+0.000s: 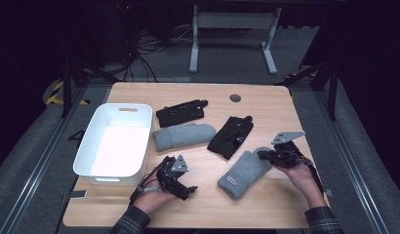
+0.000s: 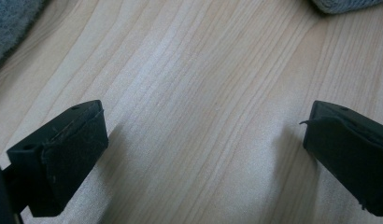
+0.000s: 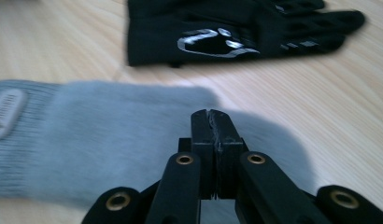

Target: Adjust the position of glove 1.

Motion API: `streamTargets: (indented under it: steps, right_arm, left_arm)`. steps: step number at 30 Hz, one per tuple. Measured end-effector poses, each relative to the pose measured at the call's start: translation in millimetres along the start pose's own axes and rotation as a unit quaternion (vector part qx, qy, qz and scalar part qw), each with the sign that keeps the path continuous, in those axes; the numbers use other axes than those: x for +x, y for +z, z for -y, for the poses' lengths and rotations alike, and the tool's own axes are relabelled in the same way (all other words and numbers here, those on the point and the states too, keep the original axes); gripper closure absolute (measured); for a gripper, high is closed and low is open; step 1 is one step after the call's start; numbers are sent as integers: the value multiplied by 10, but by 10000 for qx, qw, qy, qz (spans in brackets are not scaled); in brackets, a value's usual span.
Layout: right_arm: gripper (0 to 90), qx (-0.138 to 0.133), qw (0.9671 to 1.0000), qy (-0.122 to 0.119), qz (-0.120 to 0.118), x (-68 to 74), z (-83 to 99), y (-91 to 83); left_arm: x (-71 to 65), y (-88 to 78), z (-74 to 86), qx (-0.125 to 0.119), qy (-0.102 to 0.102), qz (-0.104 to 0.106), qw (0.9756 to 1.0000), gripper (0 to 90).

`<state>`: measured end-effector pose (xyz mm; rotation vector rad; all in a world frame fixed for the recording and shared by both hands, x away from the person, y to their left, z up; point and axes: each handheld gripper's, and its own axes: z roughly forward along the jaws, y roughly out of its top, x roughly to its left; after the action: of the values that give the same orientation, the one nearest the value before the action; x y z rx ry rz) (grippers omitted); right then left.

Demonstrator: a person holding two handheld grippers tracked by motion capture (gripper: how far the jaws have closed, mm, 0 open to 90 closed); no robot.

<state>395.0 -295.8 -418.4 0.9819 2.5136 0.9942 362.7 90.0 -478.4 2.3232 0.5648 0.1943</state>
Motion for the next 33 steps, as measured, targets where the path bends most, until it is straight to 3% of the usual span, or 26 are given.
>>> streamTargets:
  steps: [5,10,15,28,33]
  right_arm:
    - [899,152,9995,232,145,-180,132,-4]
    - [899,238,9992,290,101,-196,187,18]
    - [899,265,9993,275,35,-129,238,-11]
    - [899,349,9990,-47,-271,306,252,-22]
    - [899,341,9987,-102,-370,384,256,-6]
  left_arm:
    - [0,0,0,1,0,0,10000,3]
    - [0,0,0,1,-1,1,10000,3]
    - [0,0,0,3,4,0,10000,3]
    - [0,-1,0,6,9,-1,10000,3]
    - [0,-1,0,7,8,1,10000,3]
